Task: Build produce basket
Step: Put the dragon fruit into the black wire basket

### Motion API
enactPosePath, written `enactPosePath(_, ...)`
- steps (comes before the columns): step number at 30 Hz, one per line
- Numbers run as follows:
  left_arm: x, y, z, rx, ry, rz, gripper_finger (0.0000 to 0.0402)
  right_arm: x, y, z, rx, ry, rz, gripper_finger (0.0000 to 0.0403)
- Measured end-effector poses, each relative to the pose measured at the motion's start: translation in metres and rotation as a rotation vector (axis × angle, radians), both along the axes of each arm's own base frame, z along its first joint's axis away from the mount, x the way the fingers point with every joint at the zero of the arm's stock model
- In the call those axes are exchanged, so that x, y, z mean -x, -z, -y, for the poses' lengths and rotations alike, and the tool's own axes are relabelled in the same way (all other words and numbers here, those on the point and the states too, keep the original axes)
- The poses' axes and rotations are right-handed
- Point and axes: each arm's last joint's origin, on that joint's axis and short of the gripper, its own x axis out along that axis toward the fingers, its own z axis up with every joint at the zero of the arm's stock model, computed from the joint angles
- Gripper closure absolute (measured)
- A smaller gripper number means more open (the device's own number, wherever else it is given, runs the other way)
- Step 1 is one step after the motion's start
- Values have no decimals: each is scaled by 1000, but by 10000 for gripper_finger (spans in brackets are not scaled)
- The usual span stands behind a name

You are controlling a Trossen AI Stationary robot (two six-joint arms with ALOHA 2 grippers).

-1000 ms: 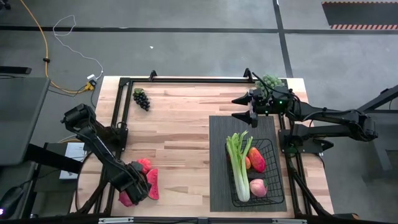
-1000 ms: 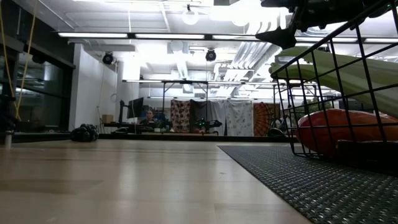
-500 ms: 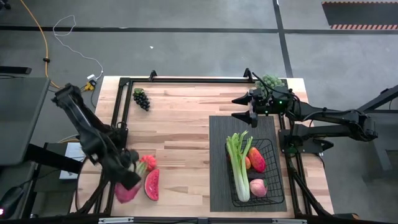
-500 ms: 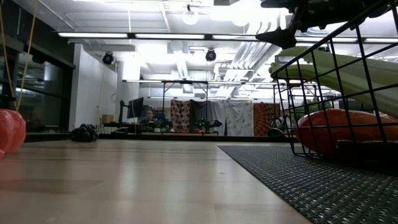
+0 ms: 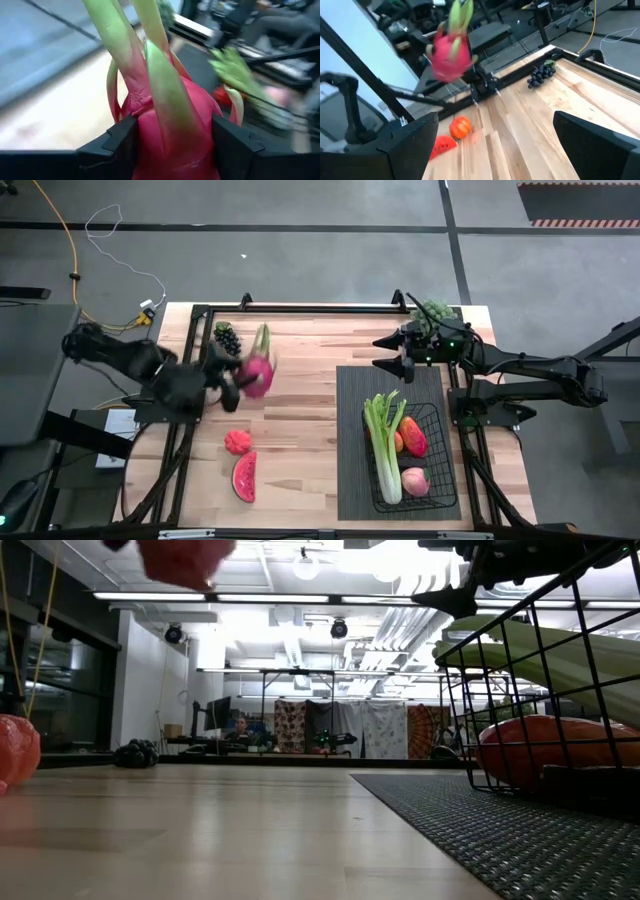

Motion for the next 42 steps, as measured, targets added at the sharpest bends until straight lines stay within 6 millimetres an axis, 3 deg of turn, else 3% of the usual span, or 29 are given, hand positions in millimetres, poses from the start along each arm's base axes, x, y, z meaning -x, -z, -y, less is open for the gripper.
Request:
enactPosePath(4,-12,-9,-27,-116,68,2,206,0,-4,1,-22,50,35,18)
enactPosePath(9,-33,-9,-50,-183,277,241,206,0,-7,3,-74,110,74,18)
enactPosePath(12,-48,-1,-64,-231,329,361,206,0,-7,3,-84,116,82,18)
enactPosePath(18,-83,22,-87,-249,374,430,206,0,-8,3,-56,106,82,18)
enactPosePath(29,-135,63,-99,-310,388,393,206,-23,-2,1,66,-74,126,18)
enactPosePath(42,-159,86,-92,-302,375,391,206,-55,10,3,76,-118,232,18)
